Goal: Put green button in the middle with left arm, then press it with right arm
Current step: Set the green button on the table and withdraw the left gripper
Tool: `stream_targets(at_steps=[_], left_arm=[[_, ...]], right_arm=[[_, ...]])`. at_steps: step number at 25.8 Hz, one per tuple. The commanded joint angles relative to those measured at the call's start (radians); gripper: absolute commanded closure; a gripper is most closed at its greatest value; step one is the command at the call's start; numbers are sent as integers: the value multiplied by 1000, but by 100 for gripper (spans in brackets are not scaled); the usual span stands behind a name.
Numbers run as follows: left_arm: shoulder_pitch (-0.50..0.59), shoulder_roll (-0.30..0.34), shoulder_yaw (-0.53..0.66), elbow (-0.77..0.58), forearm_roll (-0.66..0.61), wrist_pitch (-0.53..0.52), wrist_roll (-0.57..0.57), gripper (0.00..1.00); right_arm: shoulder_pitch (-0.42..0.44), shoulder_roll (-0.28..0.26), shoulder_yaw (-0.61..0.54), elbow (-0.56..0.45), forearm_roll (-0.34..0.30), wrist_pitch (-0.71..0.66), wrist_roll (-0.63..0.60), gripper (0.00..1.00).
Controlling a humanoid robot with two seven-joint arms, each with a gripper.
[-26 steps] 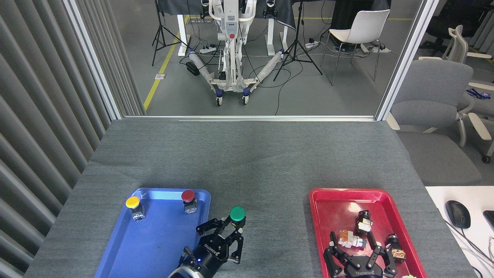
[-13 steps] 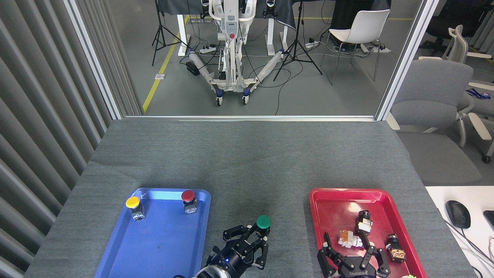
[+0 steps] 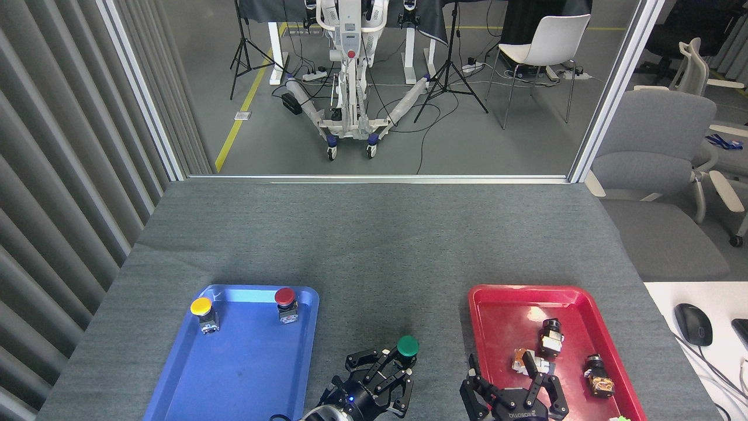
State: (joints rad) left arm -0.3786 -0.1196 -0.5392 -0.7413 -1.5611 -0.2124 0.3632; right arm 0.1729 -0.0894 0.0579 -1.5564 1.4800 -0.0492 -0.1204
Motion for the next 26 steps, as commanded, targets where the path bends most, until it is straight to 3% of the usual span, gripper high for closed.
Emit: stream_targets(at_steps=[1,3,4,11,17,19,23,26], left_arm=[[0,0,-1,-1,1,-1,11,28],[0,-2,-1,-9,4,-5,11,5],[0,-2,-1,-10,3,-7,10,1],[26,11,-1,-101,7,1,0,1],[110,57,11,-311,15,10,-12,1],[178,92,51,-409,13,61,-18,1],[323,187,128,-612,13,197,-18,1],[405,227,235,-675,23,275,-21,1]], right_arm=[[-6,11,23,2,0,6,2,1],[-13,19,36,2,2,8,2,5],[-18,27,45,2,3,9,4,6],[-21,40,72,9,8,9,4,20],[-36,48,91,9,11,12,4,35],[-36,50,94,9,11,17,4,39],[-42,50,108,9,11,17,4,58],[-47,50,123,9,25,17,4,69]])
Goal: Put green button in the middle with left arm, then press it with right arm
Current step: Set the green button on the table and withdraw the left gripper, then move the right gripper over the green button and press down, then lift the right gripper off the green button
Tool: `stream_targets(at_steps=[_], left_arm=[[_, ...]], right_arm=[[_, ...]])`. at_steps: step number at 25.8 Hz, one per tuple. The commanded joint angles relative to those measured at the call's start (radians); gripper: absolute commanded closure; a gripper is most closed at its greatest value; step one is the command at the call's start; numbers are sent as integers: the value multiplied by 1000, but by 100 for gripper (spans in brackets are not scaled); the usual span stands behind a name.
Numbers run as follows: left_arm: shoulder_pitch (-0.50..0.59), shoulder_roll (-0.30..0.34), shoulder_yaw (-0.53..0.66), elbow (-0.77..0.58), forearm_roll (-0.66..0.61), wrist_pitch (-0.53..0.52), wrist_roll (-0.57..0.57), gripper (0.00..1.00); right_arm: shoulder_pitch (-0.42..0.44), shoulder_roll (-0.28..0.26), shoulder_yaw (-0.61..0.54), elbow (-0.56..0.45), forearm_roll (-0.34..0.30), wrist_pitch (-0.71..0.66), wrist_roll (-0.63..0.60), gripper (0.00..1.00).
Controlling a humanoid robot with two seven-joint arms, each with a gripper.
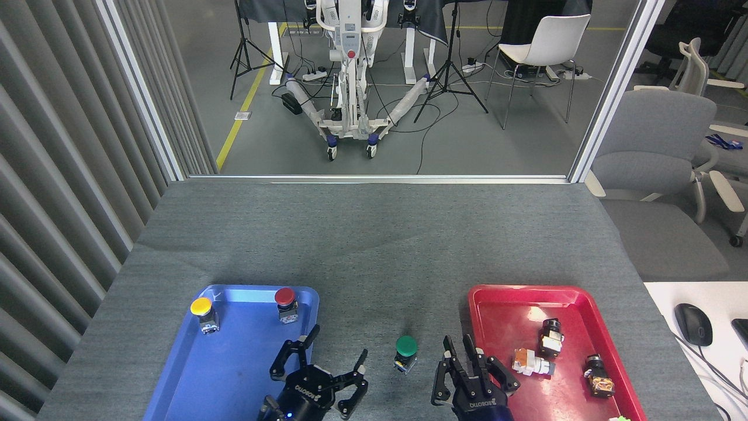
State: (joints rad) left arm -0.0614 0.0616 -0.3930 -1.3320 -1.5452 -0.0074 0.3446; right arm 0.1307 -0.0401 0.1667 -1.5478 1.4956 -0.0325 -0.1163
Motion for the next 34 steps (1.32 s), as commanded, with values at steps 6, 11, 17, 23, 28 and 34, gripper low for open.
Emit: stream_targets(at_steps=[6,11,17,23,28,34], left_arm=[[172,46,281,-102,65,75,-3,1],[178,46,298,-104,77,76,-4,1],[175,47,301,-110,83,69,-12,1],[172,96,352,-184,204,66,-47,1],[158,173,358,-173,215,50,-73,1],[161,176,402,-177,232,32,-124,1]], right_arm=[[-51,19,65,41,44,48,0,94],[-111,35,108,110,48,55,23,100],[-134,57,132,187,64,54,40,100],[-175,62,139,301,64,71,33,100],[-181,62,142,321,63,72,32,100],[-181,60,143,305,61,108,21,100]])
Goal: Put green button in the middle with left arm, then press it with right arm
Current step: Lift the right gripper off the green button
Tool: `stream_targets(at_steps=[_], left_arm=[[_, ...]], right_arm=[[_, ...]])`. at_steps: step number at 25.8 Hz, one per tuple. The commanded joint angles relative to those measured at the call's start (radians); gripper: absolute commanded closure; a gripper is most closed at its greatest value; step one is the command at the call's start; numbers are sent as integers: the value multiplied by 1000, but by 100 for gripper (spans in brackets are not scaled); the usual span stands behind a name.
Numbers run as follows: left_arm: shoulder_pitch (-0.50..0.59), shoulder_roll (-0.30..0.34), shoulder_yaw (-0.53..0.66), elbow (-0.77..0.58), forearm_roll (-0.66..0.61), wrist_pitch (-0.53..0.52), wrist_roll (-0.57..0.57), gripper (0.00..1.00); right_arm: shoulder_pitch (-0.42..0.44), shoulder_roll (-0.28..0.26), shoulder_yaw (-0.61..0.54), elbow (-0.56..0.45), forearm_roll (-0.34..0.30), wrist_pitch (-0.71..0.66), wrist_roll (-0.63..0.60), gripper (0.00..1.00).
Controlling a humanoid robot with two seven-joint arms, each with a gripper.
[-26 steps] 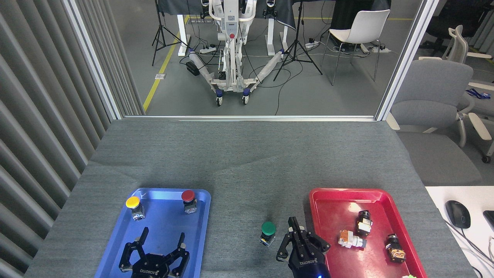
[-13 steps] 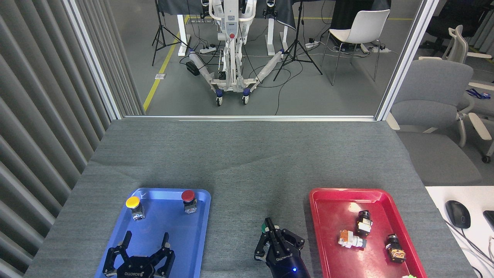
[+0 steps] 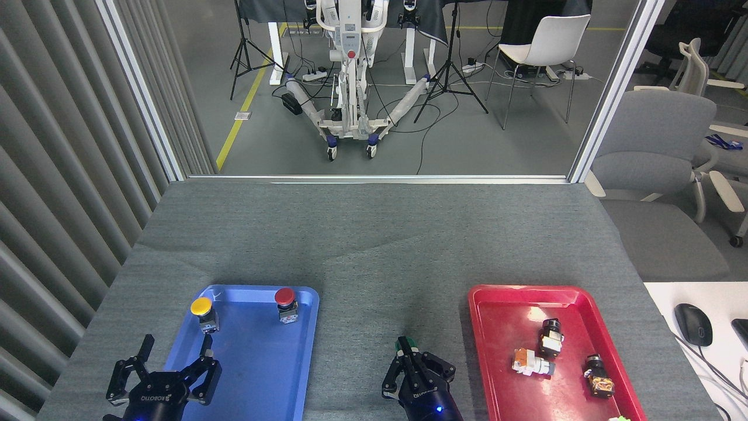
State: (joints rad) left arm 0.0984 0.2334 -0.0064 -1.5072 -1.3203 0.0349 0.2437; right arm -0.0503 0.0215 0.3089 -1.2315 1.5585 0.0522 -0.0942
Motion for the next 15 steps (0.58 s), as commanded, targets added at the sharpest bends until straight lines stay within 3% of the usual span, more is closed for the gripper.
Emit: stream_targets(at_steps=[1,5,8,9,12,14,15], left_arm=[[1,3,16,-2,9,-9,-23,1],[4,1,16,-2,18,-9,-24,1],[3,1,16,-2,23,-9,-27,1],[3,3,16,-2,27,-9,-34,1],[-2,3,17,-2,46,-12,-61,1],[-2,4,16,-2,46,-21,-63,1],[-2,4,17,-2,46,-33,-63,1]], right_arm=[[0,-2,1,-20,-2,34,-13,100],[0,-11,1,-98,-3,60,-44,99],[7,-31,-5,-151,-6,67,-44,91],[12,-37,-11,-167,-8,67,-44,83],[43,-68,-57,-207,-17,60,-44,29],[81,-84,-111,-235,-29,34,-44,9],[98,-92,-131,-249,-32,15,-44,5]])
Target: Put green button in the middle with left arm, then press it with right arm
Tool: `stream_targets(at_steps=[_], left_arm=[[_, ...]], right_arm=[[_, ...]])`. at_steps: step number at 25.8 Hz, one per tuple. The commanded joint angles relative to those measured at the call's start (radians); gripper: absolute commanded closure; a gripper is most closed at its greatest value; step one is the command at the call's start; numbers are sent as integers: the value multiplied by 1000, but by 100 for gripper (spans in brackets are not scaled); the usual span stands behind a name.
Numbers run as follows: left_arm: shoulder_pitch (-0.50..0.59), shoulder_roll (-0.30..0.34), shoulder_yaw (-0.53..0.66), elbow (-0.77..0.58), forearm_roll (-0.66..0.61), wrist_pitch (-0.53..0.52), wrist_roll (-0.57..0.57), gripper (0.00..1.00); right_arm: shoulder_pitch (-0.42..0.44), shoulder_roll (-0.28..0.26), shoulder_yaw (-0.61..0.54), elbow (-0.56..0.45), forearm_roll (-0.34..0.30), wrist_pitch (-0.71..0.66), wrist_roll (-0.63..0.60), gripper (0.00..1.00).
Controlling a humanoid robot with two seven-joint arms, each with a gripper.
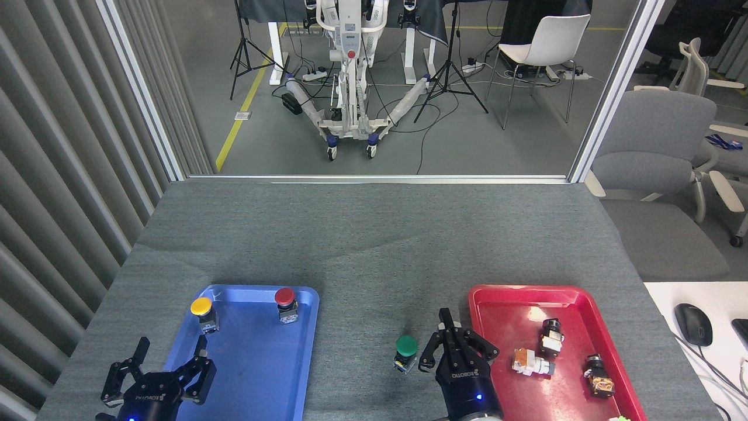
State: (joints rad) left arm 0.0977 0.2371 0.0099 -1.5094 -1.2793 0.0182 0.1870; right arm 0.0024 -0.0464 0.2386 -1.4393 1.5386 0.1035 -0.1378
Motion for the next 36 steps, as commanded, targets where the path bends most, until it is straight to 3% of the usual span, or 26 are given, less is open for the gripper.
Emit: stream_targets(at_steps=[1,5,11,27,36], left_arm=[[-1,1,1,0,5,-34,-6,1],[0,-1,36,0,5,-78,-6,1],[5,-10,42,0,5,-80,3,1],[4,-10,42,-28,44,-78,8,1],[4,-5,38,-32,41,-130,17,1]], right_arm=[[64,-36,-87,-55,-18,-56,0,2],[119,-76,-157,-101,-57,-73,-2,1],[154,-81,-234,-107,-58,-77,-2,1],[183,-86,-242,-136,-58,-64,7,1],[192,-84,-242,-156,-58,-61,6,1]])
